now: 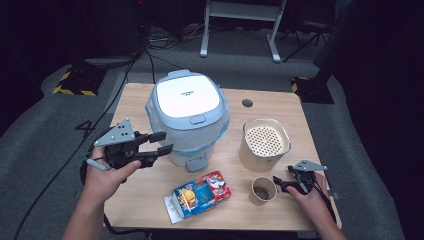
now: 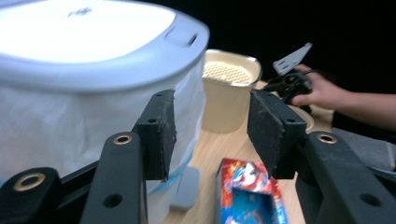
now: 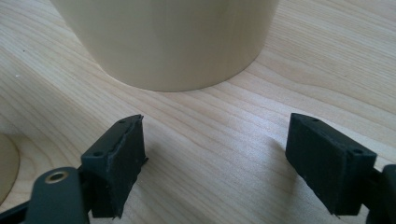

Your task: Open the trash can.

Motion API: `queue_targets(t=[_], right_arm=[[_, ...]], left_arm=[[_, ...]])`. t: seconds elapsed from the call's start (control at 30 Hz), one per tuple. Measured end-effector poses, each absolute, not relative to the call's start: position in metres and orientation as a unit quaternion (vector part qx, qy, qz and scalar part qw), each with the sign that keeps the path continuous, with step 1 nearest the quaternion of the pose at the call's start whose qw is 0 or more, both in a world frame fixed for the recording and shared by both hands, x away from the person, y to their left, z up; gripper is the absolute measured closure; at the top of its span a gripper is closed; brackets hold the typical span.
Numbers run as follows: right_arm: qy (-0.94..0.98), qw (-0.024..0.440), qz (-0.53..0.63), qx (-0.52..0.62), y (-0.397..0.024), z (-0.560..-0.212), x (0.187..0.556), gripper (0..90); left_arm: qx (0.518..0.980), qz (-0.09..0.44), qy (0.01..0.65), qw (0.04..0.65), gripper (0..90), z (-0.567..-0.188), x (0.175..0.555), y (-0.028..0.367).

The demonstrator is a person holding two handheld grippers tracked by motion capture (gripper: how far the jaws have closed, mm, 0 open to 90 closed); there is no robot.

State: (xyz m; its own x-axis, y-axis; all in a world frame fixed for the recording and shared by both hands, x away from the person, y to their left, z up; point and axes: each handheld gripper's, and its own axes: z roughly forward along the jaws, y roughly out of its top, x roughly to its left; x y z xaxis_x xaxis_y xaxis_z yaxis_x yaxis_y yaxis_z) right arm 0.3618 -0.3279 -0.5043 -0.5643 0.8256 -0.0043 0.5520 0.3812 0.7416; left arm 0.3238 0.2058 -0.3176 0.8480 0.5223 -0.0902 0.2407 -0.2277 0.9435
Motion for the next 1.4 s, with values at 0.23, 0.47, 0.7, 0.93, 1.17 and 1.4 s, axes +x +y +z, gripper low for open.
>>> queue_targets(t=[0.23,0.47,0.7,0.93,1.17,1.4], right_arm=[[0.808,0.192,0.358,0.427,-0.327,-0.504,0.362,20.5],[0.808,0.193,0.358,0.427,-0.327,-0.504,0.362,20.5],[0.807,0.192,0.358,0.427,-0.327,-0.504,0.362,20.5],[0.808,0.196,0.358,0.425,-0.327,-0.504,0.361,22.6],[0.808,0.196,0.359,0.425,-0.327,-0.504,0.361,23.0],[0.808,0.195,0.359,0.425,-0.327,-0.504,0.361,23.0]], left_arm=[[0.771,0.107,0.239,0.580,58.2,-0.299,0.336,0.196],[0.775,0.092,0.235,0.579,70.1,-0.291,0.356,0.189],[0.776,0.088,0.221,0.584,88.3,-0.285,0.371,0.178],[0.787,0.105,0.215,0.569,90.0,-0.280,0.381,0.164],[0.797,0.108,0.218,0.553,90.0,-0.280,0.391,0.146],[0.811,0.120,0.231,0.524,90.0,-0.284,0.397,0.131]])
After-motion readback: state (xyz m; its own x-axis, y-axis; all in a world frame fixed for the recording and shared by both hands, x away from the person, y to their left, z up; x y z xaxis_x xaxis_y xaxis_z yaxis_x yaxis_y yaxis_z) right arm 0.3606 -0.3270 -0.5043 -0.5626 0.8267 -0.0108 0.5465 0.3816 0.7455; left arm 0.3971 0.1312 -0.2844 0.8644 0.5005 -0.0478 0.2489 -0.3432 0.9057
